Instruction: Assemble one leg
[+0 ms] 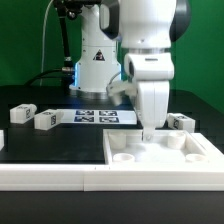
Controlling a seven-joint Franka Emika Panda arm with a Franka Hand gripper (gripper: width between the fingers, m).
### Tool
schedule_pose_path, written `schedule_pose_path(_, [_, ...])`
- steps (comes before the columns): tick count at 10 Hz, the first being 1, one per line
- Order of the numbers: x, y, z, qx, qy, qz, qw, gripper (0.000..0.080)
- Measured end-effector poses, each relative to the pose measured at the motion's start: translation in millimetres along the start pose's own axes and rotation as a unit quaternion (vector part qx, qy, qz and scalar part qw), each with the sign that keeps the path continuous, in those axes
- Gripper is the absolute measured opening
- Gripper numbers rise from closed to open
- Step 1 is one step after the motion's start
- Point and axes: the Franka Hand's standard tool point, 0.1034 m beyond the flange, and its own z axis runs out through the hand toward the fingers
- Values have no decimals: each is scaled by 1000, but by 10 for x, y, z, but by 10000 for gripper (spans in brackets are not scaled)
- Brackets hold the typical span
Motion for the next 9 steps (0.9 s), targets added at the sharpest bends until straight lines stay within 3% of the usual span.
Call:
schedule_pose_path(3, [212,-26,-279,-12,-6,32,999,648])
schedule_pose_path(7, [224,-67,-226,-12,-2,89,996,648])
schedule_pose_path(9, [194,-178,-148,-3,-2,187,982,648])
